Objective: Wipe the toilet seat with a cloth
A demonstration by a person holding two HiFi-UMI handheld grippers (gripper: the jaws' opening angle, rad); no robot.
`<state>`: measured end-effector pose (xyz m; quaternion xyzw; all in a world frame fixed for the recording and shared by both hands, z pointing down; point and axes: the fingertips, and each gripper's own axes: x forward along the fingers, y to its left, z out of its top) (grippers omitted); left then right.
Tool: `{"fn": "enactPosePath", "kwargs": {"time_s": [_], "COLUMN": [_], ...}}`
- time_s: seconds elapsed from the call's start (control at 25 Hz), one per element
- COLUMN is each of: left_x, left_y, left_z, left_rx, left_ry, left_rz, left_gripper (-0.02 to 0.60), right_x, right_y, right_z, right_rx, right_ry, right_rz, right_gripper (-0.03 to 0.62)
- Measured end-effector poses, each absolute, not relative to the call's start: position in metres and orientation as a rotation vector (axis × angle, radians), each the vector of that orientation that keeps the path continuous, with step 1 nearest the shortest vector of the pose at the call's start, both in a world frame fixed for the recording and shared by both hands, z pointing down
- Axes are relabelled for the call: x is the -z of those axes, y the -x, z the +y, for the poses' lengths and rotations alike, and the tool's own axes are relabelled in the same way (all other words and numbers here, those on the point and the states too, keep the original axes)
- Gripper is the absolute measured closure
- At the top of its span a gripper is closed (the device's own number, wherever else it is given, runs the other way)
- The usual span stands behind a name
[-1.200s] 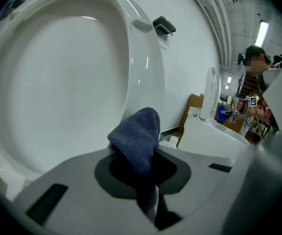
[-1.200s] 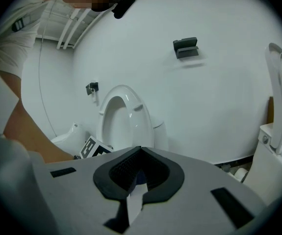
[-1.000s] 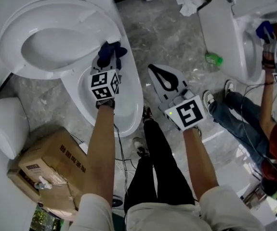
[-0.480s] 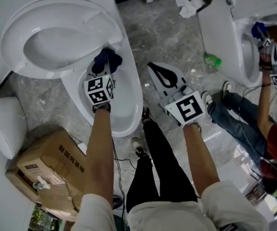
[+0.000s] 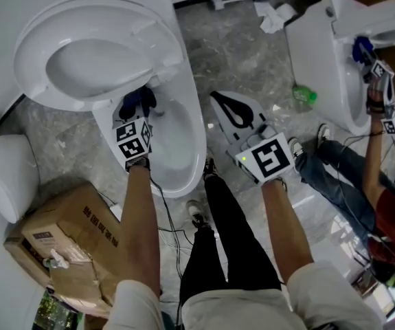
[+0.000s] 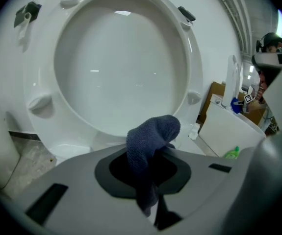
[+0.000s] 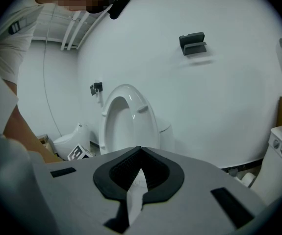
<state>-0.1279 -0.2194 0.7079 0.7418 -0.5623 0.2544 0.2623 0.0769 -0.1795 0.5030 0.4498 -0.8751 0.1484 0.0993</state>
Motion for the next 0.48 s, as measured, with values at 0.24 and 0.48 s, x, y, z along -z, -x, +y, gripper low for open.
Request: {"fn": "enactPosePath", "kwargs": {"time_s": [0.24,0.48], "left_x": [-0.701,-0.681], "left_y": [0.19,0.223], "left_z": [-0.215,-0.217], "left_rx": [-0.699,-0.655], "left_ry": [-1.866,-1.827], "left_rz": [-1.687,-1.799], "left_gripper": [0.538,0.538], "right_x": [-0.501,-0.502], "right_y": [-0.076,-0.064], "right_z": [-0.178,-0.167], "right_rx": [-0.447,-0.469], "right_ry": [-1.304,-1.286], "right_rz": [-2.588,-2.592], "right_gripper": [0.574,0.574]}}
